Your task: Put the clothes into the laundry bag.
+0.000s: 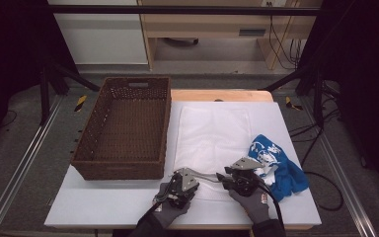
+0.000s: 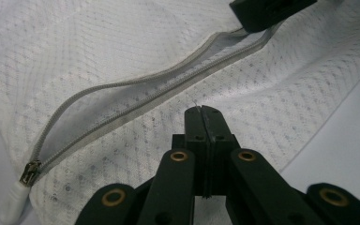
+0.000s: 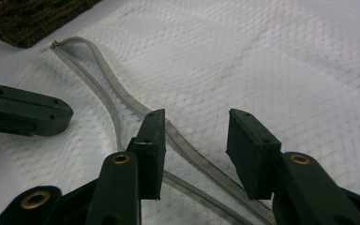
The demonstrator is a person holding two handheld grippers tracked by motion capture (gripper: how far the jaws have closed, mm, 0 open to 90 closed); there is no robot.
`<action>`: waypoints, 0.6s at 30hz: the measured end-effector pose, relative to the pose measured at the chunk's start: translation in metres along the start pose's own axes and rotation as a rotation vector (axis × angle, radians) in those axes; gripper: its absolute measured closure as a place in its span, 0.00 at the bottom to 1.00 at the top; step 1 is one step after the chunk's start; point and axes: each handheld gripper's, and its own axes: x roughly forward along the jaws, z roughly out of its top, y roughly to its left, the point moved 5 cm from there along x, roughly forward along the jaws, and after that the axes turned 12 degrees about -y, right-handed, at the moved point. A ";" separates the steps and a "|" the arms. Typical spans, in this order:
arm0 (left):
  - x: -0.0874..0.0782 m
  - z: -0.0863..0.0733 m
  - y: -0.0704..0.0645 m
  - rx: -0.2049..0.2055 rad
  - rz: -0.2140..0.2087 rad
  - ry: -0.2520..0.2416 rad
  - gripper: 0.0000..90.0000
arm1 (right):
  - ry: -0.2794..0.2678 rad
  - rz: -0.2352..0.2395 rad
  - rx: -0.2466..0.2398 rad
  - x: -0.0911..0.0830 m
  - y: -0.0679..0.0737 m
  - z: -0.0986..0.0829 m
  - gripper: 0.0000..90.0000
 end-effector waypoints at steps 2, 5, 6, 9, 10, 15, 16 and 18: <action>0.000 0.000 0.000 -0.001 0.000 0.000 1.00 | 0.014 0.005 -0.009 0.003 0.002 -0.003 0.64; 0.000 0.000 0.000 -0.001 -0.001 -0.002 1.00 | 0.029 0.007 -0.019 0.007 0.005 -0.006 0.64; 0.000 0.000 0.000 -0.003 -0.001 -0.003 1.00 | 0.038 0.010 -0.020 0.008 0.006 -0.007 0.64; 0.000 0.000 0.000 -0.003 -0.003 0.000 1.00 | 0.032 -0.016 -0.060 0.012 0.010 -0.007 0.66; 0.000 0.000 0.000 -0.004 -0.005 0.000 0.99 | 0.032 -0.031 -0.079 0.013 0.010 -0.007 0.70; 0.000 0.000 0.000 -0.003 -0.002 -0.003 0.99 | 0.039 -0.059 -0.081 0.014 0.007 -0.005 0.93; 0.000 0.000 0.000 -0.003 -0.002 -0.004 0.99 | 0.041 -0.059 -0.073 0.014 0.006 -0.005 0.96; 0.000 0.000 0.001 -0.013 -0.006 -0.004 0.99 | 0.036 -0.048 -0.060 0.013 0.005 -0.003 0.99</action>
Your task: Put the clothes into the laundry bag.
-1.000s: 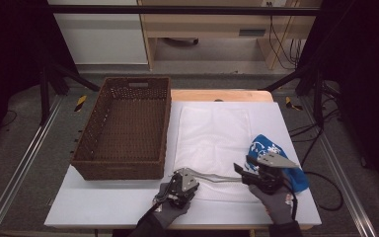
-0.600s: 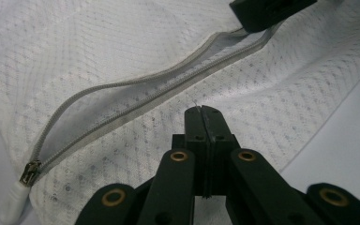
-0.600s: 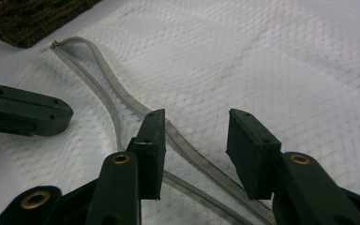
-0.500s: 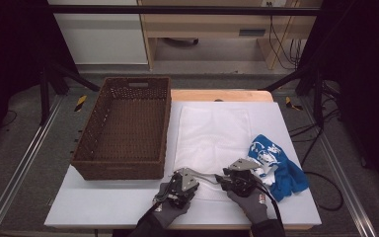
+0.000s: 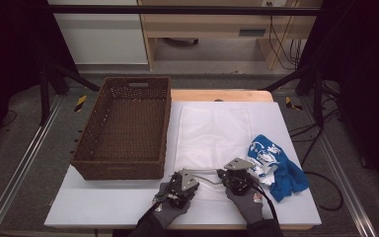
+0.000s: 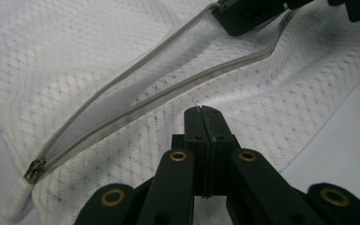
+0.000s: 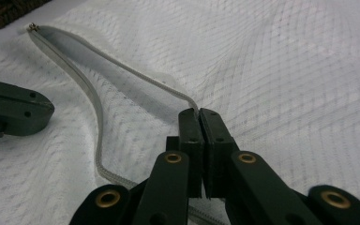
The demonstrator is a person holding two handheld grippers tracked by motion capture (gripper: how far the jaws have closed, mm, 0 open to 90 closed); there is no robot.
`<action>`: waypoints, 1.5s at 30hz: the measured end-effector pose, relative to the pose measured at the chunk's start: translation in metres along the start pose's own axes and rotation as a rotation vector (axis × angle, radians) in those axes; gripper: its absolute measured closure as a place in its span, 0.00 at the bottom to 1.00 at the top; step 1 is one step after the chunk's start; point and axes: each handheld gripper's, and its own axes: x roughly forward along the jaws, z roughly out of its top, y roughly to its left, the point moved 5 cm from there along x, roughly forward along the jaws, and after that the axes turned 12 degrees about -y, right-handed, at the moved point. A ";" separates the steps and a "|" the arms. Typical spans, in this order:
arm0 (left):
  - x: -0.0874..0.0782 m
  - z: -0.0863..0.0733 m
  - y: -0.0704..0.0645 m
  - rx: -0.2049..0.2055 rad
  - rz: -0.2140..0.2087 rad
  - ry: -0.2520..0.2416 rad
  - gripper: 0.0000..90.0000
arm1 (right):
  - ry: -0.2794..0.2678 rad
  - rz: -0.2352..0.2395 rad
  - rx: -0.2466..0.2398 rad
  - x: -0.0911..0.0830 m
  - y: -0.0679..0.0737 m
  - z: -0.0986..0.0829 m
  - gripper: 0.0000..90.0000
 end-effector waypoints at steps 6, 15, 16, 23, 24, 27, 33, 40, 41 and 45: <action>-0.001 0.002 0.001 -0.005 -0.009 -0.002 0.94 | -0.062 -0.002 -0.002 -0.011 -0.004 0.015 0.99; -0.021 0.040 0.013 0.002 0.012 -0.095 0.79 | -0.142 0.003 0.004 -0.024 -0.010 0.035 0.99; -0.019 0.051 0.018 -0.001 0.021 -0.108 0.77 | -0.142 0.006 0.007 -0.025 -0.010 0.036 0.99; 0.005 0.074 0.022 0.057 0.022 -0.116 0.63 | -0.161 0.018 0.009 -0.027 -0.011 0.041 0.99; 0.005 0.074 0.022 0.057 0.022 -0.116 0.63 | -0.161 0.018 0.009 -0.027 -0.011 0.041 0.99; 0.020 0.075 0.022 0.081 0.015 -0.111 0.61 | -0.175 0.016 0.010 -0.029 -0.012 0.043 0.99; 0.033 0.072 0.024 0.071 0.028 -0.096 0.73 | -0.192 0.021 0.012 -0.032 -0.013 0.047 0.99; 0.029 0.074 0.024 0.061 0.014 -0.085 0.98 | -0.196 0.026 0.004 -0.033 -0.011 0.050 0.98; 0.029 0.074 0.024 0.061 0.014 -0.085 0.98 | -0.192 0.028 0.005 -0.033 -0.011 0.050 0.96; 0.024 0.077 0.024 0.034 0.000 -0.087 0.99 | -0.211 0.021 0.011 -0.037 -0.013 0.049 0.79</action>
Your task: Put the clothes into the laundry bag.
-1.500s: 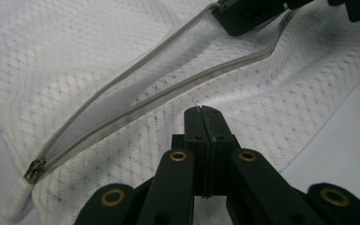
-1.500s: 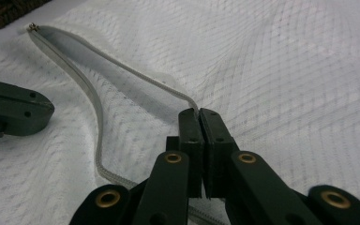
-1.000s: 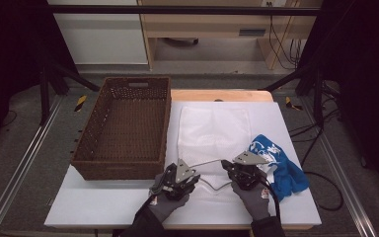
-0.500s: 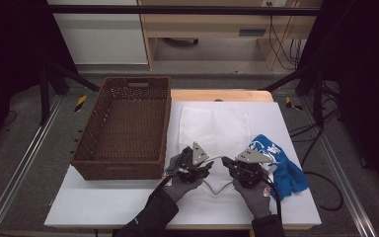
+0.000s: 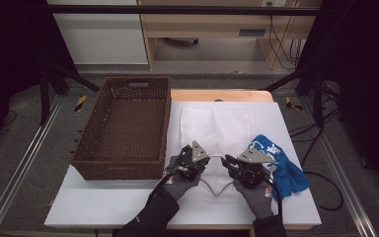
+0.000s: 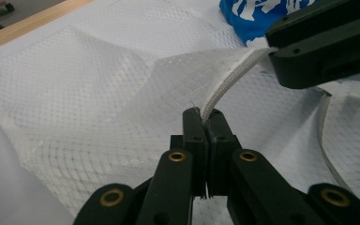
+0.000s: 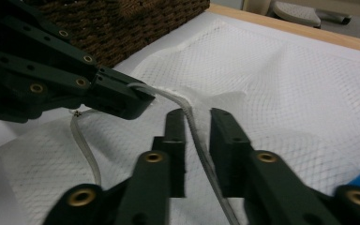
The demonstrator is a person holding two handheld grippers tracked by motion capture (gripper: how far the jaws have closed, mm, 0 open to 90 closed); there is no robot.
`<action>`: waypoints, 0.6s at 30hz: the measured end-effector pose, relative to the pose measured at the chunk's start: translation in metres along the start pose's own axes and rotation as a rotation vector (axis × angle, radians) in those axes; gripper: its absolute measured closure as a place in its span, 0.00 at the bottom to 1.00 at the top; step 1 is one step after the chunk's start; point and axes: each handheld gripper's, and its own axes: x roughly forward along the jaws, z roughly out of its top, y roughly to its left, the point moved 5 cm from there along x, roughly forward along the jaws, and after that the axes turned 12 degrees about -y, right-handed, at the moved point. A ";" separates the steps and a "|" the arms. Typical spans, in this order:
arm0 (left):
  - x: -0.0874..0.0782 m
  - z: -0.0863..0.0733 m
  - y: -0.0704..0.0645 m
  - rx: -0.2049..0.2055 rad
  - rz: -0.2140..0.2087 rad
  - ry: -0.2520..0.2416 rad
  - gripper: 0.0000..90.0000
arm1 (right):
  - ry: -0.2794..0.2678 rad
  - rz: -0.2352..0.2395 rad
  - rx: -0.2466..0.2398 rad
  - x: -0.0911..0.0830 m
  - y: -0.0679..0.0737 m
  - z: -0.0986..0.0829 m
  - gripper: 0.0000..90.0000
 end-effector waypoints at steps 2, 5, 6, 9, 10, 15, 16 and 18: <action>-0.003 0.002 0.002 -0.010 -0.004 -0.007 0.99 | -0.025 -0.016 -0.001 -0.009 -0.003 -0.002 0.69; -0.007 0.005 0.005 -0.031 -0.008 -0.012 0.99 | -0.010 -0.013 0.019 -0.028 -0.006 -0.015 0.69; -0.007 0.005 0.005 -0.031 -0.008 -0.012 0.99 | -0.010 -0.013 0.019 -0.028 -0.006 -0.015 0.69; -0.009 0.008 0.006 -0.050 -0.012 -0.023 0.98 | 0.039 -0.004 0.036 -0.037 -0.005 -0.032 0.72; -0.010 0.010 0.006 -0.051 -0.013 -0.023 0.98 | 0.077 -0.003 0.038 -0.038 -0.003 -0.043 0.73; -0.010 0.012 0.005 -0.062 -0.010 -0.034 0.98 | 0.158 -0.007 0.040 -0.037 -0.002 -0.068 0.73; -0.010 0.012 0.005 -0.062 -0.010 -0.034 0.98 | 0.158 -0.007 0.040 -0.037 -0.002 -0.068 0.73; -0.009 0.012 0.004 -0.065 -0.010 -0.030 0.98 | 0.171 -0.011 0.036 -0.037 -0.003 -0.070 0.71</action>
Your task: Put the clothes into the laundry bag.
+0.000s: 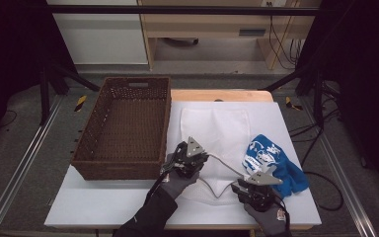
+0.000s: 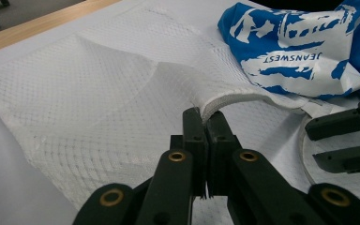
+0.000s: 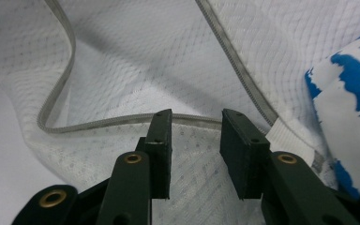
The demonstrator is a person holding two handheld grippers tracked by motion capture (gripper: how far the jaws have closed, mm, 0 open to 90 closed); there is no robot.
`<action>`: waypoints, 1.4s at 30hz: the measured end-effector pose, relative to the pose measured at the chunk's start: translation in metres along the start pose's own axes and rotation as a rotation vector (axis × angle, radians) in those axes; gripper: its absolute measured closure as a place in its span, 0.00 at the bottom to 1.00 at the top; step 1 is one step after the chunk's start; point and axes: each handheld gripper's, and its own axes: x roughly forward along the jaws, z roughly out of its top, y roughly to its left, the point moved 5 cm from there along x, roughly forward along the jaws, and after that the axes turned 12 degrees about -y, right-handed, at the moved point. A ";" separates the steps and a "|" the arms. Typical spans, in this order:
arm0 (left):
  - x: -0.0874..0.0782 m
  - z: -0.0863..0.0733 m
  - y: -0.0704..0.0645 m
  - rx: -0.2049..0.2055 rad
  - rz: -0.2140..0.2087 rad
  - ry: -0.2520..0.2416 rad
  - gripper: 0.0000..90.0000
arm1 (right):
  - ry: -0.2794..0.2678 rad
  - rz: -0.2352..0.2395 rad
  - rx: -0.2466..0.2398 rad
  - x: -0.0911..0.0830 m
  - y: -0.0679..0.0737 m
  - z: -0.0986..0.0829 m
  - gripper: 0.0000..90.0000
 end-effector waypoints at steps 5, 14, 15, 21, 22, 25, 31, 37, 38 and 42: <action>0.000 -0.001 -0.001 -0.002 -0.002 0.003 0.98 | -0.066 -0.047 -0.002 -0.013 -0.012 0.020 0.62; -0.001 -0.001 -0.001 -0.006 -0.009 0.001 0.98 | -0.137 -0.300 0.000 -0.017 -0.073 0.064 0.25; -0.001 -0.001 -0.001 -0.007 -0.008 0.002 0.98 | -0.113 -0.318 0.012 -0.013 -0.078 0.063 0.25; -0.002 -0.001 -0.003 -0.002 -0.004 0.003 0.98 | 0.069 -0.361 0.040 0.017 -0.099 0.033 0.36; -0.002 -0.001 -0.003 -0.002 -0.004 0.003 0.98 | 0.069 -0.361 0.040 0.017 -0.099 0.033 0.36; -0.002 -0.001 -0.003 -0.005 -0.008 0.002 0.98 | 0.083 -0.352 0.118 0.019 -0.105 0.021 0.57; -0.002 0.000 -0.003 -0.015 -0.007 0.006 0.98 | 0.057 -0.309 0.227 0.013 -0.109 0.020 0.81; 0.001 0.001 -0.002 -0.038 -0.012 0.017 0.98 | -0.080 -0.207 0.171 -0.022 -0.094 0.041 0.82; 0.001 0.001 -0.002 -0.038 -0.012 0.017 0.98 | -0.080 -0.207 0.171 -0.022 -0.094 0.041 0.82; 0.004 0.005 -0.004 -0.038 -0.003 0.029 0.98 | -0.169 -0.114 0.104 -0.047 -0.073 0.057 0.82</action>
